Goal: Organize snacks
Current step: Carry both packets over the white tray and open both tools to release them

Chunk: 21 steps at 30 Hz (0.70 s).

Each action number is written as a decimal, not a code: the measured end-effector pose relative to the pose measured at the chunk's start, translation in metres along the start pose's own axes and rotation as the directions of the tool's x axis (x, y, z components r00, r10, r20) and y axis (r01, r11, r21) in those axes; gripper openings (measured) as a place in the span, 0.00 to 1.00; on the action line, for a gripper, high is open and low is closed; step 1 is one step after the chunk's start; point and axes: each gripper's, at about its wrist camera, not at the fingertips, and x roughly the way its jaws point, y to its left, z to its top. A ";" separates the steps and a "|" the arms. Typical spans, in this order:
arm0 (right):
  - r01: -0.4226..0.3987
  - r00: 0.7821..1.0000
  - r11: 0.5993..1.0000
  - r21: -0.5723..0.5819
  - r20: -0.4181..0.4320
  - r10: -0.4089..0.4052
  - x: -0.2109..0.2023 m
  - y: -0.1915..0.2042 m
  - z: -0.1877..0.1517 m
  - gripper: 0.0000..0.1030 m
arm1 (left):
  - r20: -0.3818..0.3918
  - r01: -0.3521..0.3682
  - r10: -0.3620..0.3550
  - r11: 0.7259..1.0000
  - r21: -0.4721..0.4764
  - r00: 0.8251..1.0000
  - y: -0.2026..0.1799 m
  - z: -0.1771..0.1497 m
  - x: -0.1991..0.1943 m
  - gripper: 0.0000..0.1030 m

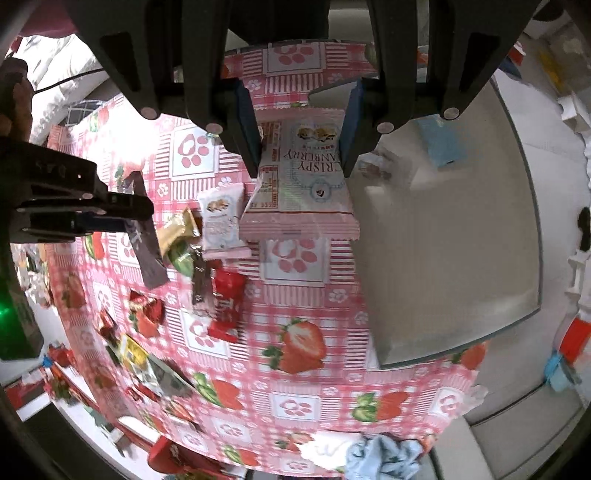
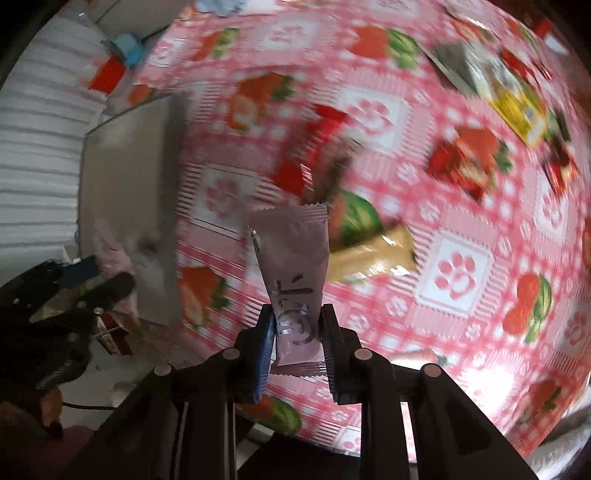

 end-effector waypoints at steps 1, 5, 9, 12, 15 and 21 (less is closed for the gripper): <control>-0.003 1.000 1.000 -0.020 0.003 0.003 -0.002 0.008 0.004 0.25 | 0.003 -0.002 0.002 1.000 -0.014 1.000 0.005 -0.001 -0.001 0.43; -0.013 1.000 0.997 -0.081 0.011 0.014 0.012 0.051 0.014 0.25 | 0.016 -0.007 0.008 0.999 -0.049 1.000 0.023 -0.004 -0.006 0.43; -0.015 1.000 0.990 -0.137 0.010 0.017 0.019 0.083 0.029 0.25 | 0.022 -0.014 0.016 0.996 -0.089 1.000 0.042 -0.007 -0.009 0.43; -0.016 1.000 0.986 -0.167 0.003 0.017 0.034 0.102 0.037 0.25 | 0.023 -0.020 0.023 0.993 -0.118 0.999 0.056 -0.009 -0.010 0.43; -0.015 1.000 0.980 -0.197 -0.006 0.014 0.047 0.120 0.045 0.25 | 0.023 -0.026 0.030 0.989 -0.149 0.999 0.072 -0.011 -0.010 0.43; -0.017 1.000 0.969 -0.248 -0.028 0.010 0.063 0.154 0.057 0.25 | 0.014 -0.042 0.046 0.981 -0.187 0.999 0.098 -0.011 -0.007 0.43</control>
